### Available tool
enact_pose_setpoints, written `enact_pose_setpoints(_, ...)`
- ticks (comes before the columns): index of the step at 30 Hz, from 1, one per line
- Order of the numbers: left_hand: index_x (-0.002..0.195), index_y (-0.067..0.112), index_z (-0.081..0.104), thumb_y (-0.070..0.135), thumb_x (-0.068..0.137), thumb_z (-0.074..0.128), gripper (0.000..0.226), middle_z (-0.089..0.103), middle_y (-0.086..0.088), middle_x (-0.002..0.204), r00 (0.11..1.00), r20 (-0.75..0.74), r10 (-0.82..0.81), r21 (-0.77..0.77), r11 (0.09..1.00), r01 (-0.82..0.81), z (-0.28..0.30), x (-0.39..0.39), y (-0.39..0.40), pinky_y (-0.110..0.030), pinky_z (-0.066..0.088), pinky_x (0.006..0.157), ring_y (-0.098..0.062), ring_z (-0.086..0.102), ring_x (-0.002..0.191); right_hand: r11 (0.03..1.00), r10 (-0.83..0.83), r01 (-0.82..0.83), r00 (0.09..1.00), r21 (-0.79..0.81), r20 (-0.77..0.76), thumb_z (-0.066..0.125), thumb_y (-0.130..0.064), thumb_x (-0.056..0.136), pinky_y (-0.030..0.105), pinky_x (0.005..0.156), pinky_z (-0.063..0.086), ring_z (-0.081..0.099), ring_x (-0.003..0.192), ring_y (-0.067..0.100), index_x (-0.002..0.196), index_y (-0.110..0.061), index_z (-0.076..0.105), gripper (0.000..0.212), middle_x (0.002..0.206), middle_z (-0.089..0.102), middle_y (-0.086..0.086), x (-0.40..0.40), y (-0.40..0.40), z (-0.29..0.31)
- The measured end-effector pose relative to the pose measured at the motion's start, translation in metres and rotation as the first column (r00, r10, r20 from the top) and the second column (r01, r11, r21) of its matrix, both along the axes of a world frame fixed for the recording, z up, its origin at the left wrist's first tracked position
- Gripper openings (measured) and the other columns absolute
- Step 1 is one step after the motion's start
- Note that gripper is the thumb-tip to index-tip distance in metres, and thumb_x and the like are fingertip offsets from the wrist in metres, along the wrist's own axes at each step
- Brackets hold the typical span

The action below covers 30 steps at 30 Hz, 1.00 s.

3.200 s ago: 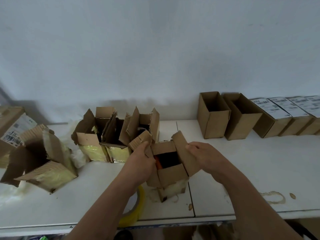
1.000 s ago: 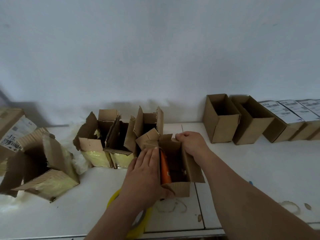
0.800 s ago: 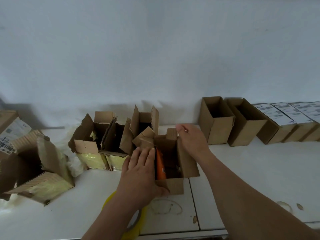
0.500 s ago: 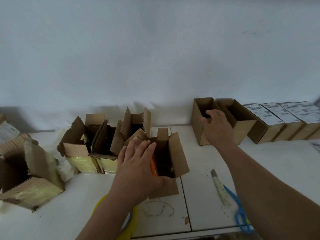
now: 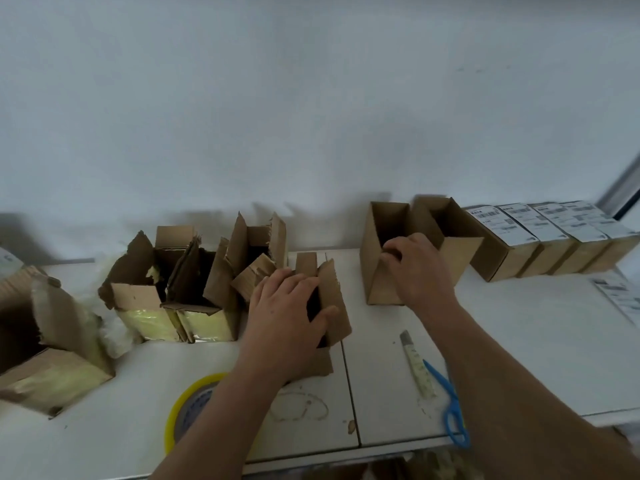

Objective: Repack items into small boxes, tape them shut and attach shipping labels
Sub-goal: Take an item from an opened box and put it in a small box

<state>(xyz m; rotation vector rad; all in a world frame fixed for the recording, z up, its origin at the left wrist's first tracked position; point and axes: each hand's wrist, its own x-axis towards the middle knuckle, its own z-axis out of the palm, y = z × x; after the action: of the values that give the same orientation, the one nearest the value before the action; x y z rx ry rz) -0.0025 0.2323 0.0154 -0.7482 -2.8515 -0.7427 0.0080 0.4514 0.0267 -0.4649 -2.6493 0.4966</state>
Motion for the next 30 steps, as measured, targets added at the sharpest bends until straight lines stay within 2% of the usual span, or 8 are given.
enact_pose_setpoints(4, 0.143, 0.031, 0.044, 0.056, 0.093, 0.05, 0.057, 0.042, 0.012, 0.148, 0.999, 0.037, 0.035, 0.027, 0.999, -0.036, 0.003, 0.001, -0.004, -0.039, 0.013, 0.119, -0.011, 0.019, 0.145, 0.999, 0.05, -0.05, 0.999, 0.009, 0.01, 0.05, -0.035, 0.1, 0.019, 0.076, 0.034, 0.045, 0.084, 0.002, 0.118, -0.027, 0.062, 0.023, 0.105, 0.046, -0.011, 0.05, -0.031, 0.001)
enact_pose_setpoints(8, 0.14, 0.027, 0.048, 0.053, 0.093, 0.053, 0.055, 0.048, 0.006, 0.145, 0.996, 0.066, 0.06, 0.033, 0.998, -0.062, 0.004, 0.004, -0.016, -0.042, 0.024, 0.118, -0.015, 0.029, 0.142, 0.994, 0.102, -0.106, 0.984, 0.022, 0.143, 0.043, -0.041, 0.101, 0.016, 0.079, 0.035, 0.044, 0.086, 0.0, 0.125, -0.034, 0.058, 0.029, 0.113, 0.049, -0.014, 0.095, -0.057, -0.001)
enact_pose_setpoints(12, 0.14, 0.025, 0.05, 0.05, 0.094, 0.053, 0.052, 0.049, 0.004, 0.144, 0.994, 0.093, 0.062, 0.011, 0.998, -0.063, 0.003, 0.011, -0.024, -0.04, 0.025, 0.117, -0.016, 0.03, 0.141, 0.989, 0.132, -0.145, 0.952, 0.028, 0.277, 0.037, -0.042, 0.103, 0.018, 0.087, 0.041, 0.044, 0.09, 0.001, 0.132, -0.038, 0.051, 0.033, 0.123, 0.049, -0.014, 0.121, -0.072, 0.002)
enact_pose_setpoints(16, 0.141, 0.025, 0.048, 0.049, 0.094, 0.052, 0.053, 0.047, 0.004, 0.146, 0.991, 0.122, 0.051, 0.006, 0.999, -0.052, 0.002, 0.015, -0.029, -0.042, 0.025, 0.118, -0.017, 0.029, 0.142, 0.981, 0.162, -0.188, 0.927, 0.044, 0.337, 0.041, -0.042, 0.102, 0.022, 0.091, 0.045, 0.052, 0.101, 0.005, 0.13, -0.039, 0.052, 0.03, 0.12, 0.052, -0.014, 0.127, -0.081, 0.011)
enact_pose_setpoints(19, 0.142, 0.026, 0.045, 0.049, 0.095, 0.051, 0.053, 0.045, 0.004, 0.146, 0.987, 0.154, 0.051, 0.02, 0.998, -0.054, 0.001, 0.015, -0.033, -0.041, 0.025, 0.118, -0.016, 0.03, 0.141, 0.978, 0.18, -0.207, 0.903, 0.029, 0.39, 0.043, -0.046, 0.1, 0.022, 0.089, 0.045, 0.053, 0.1, 0.005, 0.127, -0.038, 0.055, 0.031, 0.116, 0.055, -0.014, 0.132, -0.086, 0.018)
enact_pose_setpoints(23, 0.142, 0.025, 0.047, 0.045, 0.097, 0.052, 0.049, 0.047, 0.003, 0.145, 0.982, 0.179, 0.063, 0.064, 0.995, -0.076, 0.004, 0.012, -0.039, -0.037, 0.029, 0.115, -0.017, 0.034, 0.138, 0.986, 0.147, -0.165, 0.933, 0.029, 0.327, 0.042, -0.06, 0.095, 0.022, 0.08, 0.043, 0.051, 0.089, 0.002, 0.118, -0.038, 0.058, 0.036, 0.103, 0.056, -0.015, 0.121, -0.092, 0.037)
enact_pose_setpoints(26, 0.141, 0.024, 0.048, 0.041, 0.098, 0.051, 0.045, 0.05, 0.002, 0.142, 0.973, 0.216, 0.087, 0.109, 0.988, -0.113, 0.009, 0.009, -0.046, -0.037, 0.036, 0.111, -0.018, 0.041, 0.132, 0.981, 0.195, -0.192, 0.949, -0.039, 0.247, 0.045, -0.053, 0.097, 0.022, 0.08, 0.045, 0.054, 0.088, 0.003, 0.113, -0.032, 0.062, 0.032, 0.099, 0.06, -0.013, 0.097, -0.1, 0.05)
enact_pose_setpoints(30, 0.135, 0.025, 0.054, 0.039, 0.099, 0.052, 0.039, 0.057, 0.004, 0.132, 0.966, 0.236, 0.1, 0.214, 0.965, -0.152, 0.01, 0.001, -0.058, -0.035, 0.047, 0.097, -0.014, 0.054, 0.116, 0.943, 0.318, -0.278, 0.916, -0.182, 0.246, 0.047, -0.041, 0.1, 0.023, 0.083, 0.045, 0.058, 0.091, 0.006, 0.109, -0.025, 0.065, 0.026, 0.1, 0.064, -0.008, 0.051, -0.122, 0.059)
